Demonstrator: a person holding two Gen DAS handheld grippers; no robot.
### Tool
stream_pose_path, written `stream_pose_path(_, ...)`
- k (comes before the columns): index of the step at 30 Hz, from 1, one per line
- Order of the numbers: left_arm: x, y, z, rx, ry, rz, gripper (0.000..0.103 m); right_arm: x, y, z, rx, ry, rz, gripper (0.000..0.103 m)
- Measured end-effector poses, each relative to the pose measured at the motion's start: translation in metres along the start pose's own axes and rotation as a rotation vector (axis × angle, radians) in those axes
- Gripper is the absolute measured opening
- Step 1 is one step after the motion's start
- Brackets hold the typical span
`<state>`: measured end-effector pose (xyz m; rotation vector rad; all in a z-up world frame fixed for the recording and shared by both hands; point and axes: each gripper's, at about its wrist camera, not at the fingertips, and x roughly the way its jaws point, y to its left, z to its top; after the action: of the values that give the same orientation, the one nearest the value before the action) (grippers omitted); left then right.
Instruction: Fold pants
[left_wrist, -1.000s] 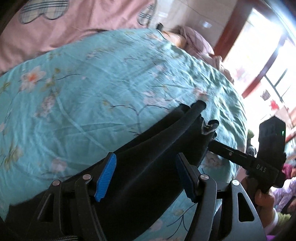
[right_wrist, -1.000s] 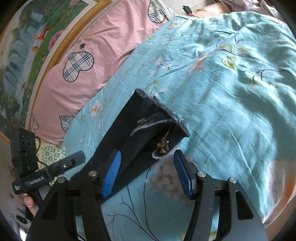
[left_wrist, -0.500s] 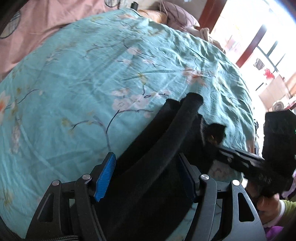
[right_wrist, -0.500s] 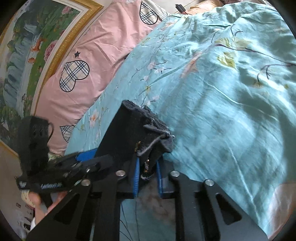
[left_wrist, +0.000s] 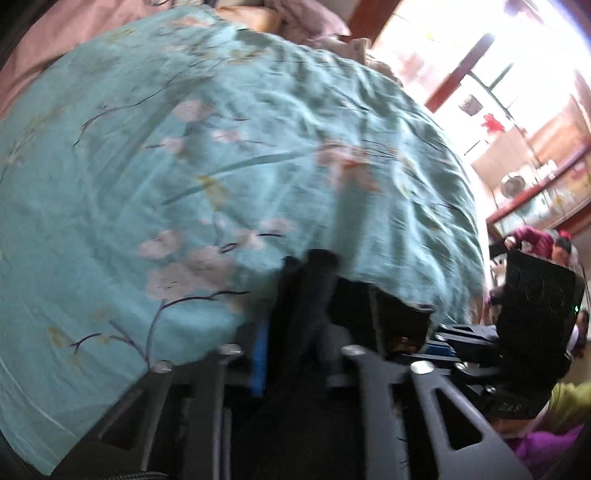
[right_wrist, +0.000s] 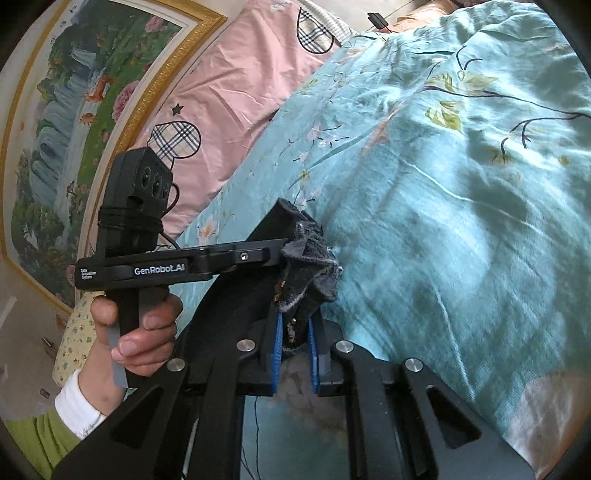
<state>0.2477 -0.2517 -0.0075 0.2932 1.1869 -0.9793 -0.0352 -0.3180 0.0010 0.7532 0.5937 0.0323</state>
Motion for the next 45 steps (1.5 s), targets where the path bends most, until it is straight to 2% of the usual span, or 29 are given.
stream_pose_path(3, -0.005, -0.004, -0.003, 0.024, -0.029, 0.016, 0.011, 0.0, 0.002, -0.001, -0.015, -0.004, -0.002, 0.013)
stream_pose_path(8, -0.037, -0.007, -0.01, 0.012, -0.11, -0.001, 0.01, -0.003, 0.005, 0.0, -0.027, -0.014, 0.031, 0.013)
stream_pose_path(13, -0.082, -0.008, -0.025, -0.013, -0.215, -0.029, 0.01, -0.012, 0.026, 0.003, -0.063, -0.039, 0.122, 0.013)
stream_pose_path(18, -0.121, -0.011, -0.045, -0.022, -0.302, -0.022, 0.01, -0.019, 0.06, 0.002, -0.134, -0.049, 0.231, 0.013)
stream_pose_path(26, -0.171, -0.002, -0.096, -0.086, -0.423, -0.005, 0.01, -0.011, 0.114, -0.011, -0.232, 0.003, 0.361, 0.013)
stream_pose_path(35, -0.197, 0.029, -0.163, -0.223, -0.501, 0.023, 0.01, 0.023, 0.164, -0.038, -0.333, 0.101, 0.411, 0.013)
stream_pose_path(45, -0.182, 0.062, -0.219, -0.355, -0.52, 0.025, 0.009, 0.065, 0.183, -0.075, -0.43, 0.228, 0.385, 0.013)
